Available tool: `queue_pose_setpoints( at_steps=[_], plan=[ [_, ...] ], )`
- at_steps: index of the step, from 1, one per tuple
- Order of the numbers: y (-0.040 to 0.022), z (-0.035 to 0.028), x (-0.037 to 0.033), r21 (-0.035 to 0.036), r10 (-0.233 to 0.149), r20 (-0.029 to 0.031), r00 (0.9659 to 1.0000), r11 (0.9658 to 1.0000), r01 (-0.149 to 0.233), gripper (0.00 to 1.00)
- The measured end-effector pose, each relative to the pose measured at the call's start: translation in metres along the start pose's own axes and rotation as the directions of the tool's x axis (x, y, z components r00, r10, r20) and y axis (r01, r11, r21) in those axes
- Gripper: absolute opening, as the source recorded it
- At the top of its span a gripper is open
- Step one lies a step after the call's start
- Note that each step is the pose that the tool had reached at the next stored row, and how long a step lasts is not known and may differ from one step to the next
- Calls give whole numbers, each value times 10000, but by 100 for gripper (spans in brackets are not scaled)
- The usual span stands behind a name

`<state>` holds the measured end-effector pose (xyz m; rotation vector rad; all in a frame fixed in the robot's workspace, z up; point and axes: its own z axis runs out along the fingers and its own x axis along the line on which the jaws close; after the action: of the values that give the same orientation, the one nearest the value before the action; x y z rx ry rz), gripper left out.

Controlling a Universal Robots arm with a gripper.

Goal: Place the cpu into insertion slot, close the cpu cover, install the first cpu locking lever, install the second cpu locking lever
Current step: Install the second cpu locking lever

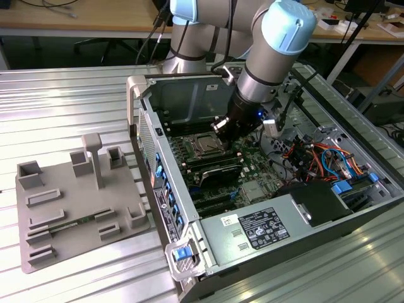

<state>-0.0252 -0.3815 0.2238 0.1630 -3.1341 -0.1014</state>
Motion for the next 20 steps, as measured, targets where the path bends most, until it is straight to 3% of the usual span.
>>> queue_pose_setpoints(
  at_steps=[4,5,6,9,10,11,20],
  plan=[
    [-13,-16,1,7,1,0,10000,10000,-1,11],
    [-14,-15,-1,6,0,-29,10000,10000,0,11],
    [-14,-13,-1,-2,6,-122,9999,10000,-6,11],
    [-15,-11,-8,19,41,-643,9979,10000,-40,11],
    [-15,-11,-10,80,48,-685,9976,10000,-43,11],
    [-18,-10,-12,123,53,-696,9976,9999,-44,11],
    [-48,34,-12,129,52,-699,9975,9999,-43,11]
  ],
)
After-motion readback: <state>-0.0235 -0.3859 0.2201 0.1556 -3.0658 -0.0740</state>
